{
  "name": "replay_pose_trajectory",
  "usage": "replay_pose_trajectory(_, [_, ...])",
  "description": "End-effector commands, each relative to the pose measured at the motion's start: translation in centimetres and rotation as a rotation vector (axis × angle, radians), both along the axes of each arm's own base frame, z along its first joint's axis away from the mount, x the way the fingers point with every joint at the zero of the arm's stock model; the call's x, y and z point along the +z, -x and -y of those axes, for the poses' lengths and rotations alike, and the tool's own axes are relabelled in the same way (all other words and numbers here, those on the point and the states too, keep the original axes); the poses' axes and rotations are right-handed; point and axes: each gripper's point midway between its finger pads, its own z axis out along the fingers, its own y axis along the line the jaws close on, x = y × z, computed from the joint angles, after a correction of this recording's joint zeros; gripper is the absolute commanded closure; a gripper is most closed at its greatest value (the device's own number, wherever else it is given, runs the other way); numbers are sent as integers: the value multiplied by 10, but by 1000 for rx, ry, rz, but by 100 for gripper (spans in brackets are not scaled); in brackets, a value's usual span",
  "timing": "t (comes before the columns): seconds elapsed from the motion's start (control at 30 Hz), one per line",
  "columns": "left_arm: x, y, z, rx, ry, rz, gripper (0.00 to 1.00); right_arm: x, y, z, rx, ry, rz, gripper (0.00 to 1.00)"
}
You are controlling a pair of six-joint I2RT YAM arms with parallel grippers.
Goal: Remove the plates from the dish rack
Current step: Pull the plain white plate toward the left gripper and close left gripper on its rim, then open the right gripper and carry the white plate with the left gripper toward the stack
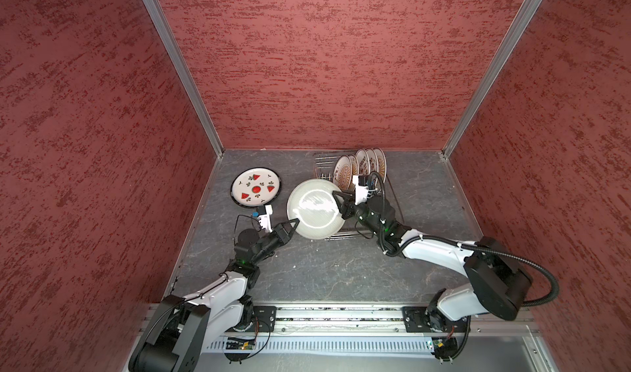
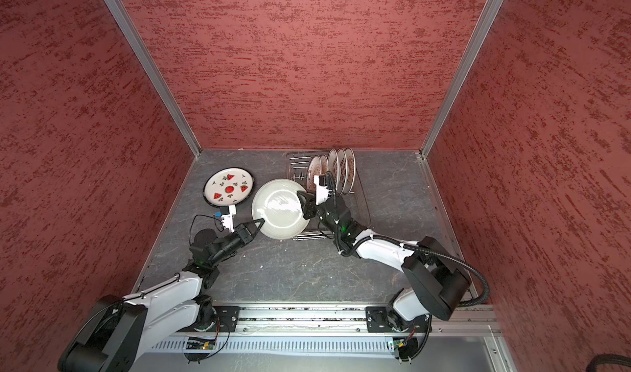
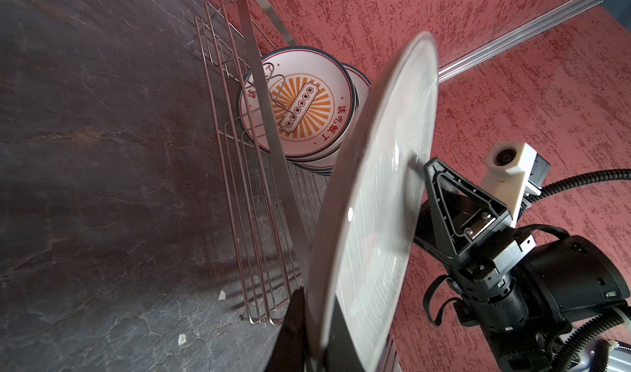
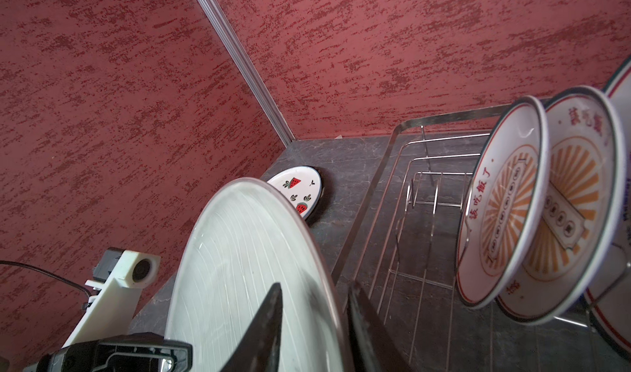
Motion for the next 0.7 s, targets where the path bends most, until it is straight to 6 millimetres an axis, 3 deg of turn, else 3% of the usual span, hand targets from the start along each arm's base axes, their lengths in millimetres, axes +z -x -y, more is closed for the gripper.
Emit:
replay_pose_trajectory(0.0, [22,10,7,-46,27,84,100,39,7,-13,59,-80,96,65])
replay_pose_trajectory(0.1, [25,9,3,-22,27,75,100,35,9,-12,65,-80,94,64])
replay_pose_trajectory(0.2, [32,11,4,-28,49,76,100,34,11,-13,74,-73,90,54])
replay_pose_trajectory(0.3, [35,10,3,-19,61,65,100,31,14,-10,75,-74,88,38])
replay_pose_trajectory(0.4, [36,4,-1,14,61,51,100,30,11,0,21,-85,66,12])
replay_pose_trajectory(0.47, [37,0,-3,32,64,36,100,27,11,6,-6,-80,49,1])
replay_pose_trajectory(0.67, [48,-9,-13,40,137,27,100,20,13,17,-43,-38,32,1])
